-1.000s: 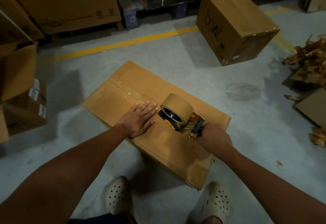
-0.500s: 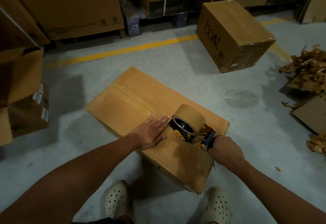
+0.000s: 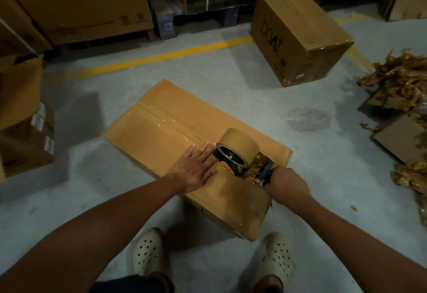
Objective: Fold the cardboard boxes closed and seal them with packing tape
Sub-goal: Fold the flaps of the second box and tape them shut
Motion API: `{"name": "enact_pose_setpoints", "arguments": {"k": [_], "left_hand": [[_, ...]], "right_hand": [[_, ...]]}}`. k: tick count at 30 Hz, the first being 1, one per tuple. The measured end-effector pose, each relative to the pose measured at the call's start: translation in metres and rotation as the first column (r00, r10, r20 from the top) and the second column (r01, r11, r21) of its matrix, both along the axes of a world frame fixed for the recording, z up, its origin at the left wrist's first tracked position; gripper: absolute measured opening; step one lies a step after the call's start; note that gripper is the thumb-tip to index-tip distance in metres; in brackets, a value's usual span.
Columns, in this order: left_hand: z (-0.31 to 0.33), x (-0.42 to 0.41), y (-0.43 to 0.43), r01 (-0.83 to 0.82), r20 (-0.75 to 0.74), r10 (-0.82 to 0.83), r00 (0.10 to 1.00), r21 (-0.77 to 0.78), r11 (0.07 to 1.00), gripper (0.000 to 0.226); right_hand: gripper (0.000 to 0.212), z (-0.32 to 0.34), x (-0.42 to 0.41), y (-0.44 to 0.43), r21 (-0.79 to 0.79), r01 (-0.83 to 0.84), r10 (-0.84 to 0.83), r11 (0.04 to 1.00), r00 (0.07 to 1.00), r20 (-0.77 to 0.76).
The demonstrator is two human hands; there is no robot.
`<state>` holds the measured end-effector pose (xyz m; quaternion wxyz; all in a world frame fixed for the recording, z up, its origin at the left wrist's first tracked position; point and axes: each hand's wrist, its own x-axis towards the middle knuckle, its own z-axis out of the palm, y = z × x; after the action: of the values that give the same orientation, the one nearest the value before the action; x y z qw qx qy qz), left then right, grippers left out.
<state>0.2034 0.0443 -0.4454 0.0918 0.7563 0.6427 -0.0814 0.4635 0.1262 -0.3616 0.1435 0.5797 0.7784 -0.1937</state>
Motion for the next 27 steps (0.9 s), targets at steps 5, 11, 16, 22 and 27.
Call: {"name": "enact_pose_setpoints", "arguments": {"k": [5,11,16,22,27], "left_hand": [[0.003,0.000,0.000,-0.024,-0.027,0.023,0.999,-0.014,1.000,0.062],[0.010,0.012,-0.002,-0.093,-0.028,0.092,0.995,-0.034,0.995,0.065],[0.008,0.044,-0.002,-0.122,0.005,0.122,0.992,-0.042,0.992,0.077],[0.006,0.057,0.002,0.271,0.032,-0.269,0.963,-0.105,0.957,0.075],[0.000,0.049,0.003,0.277,0.065,-0.274,0.960,-0.048,0.960,0.074]], "right_hand": [[0.018,0.006,0.013,-0.004,0.010,0.012,-0.013,1.000,1.000,0.023],[0.015,0.015,0.058,-0.013,0.011,0.060,-0.061,0.998,0.993,0.102],[0.015,0.018,0.056,-0.013,0.018,0.046,-0.048,0.999,0.994,0.101],[0.010,0.021,0.052,-0.012,0.009,0.049,-0.049,0.999,0.991,0.121],[0.012,0.025,0.066,-0.012,0.015,0.035,-0.037,0.999,0.990,0.133]]}}
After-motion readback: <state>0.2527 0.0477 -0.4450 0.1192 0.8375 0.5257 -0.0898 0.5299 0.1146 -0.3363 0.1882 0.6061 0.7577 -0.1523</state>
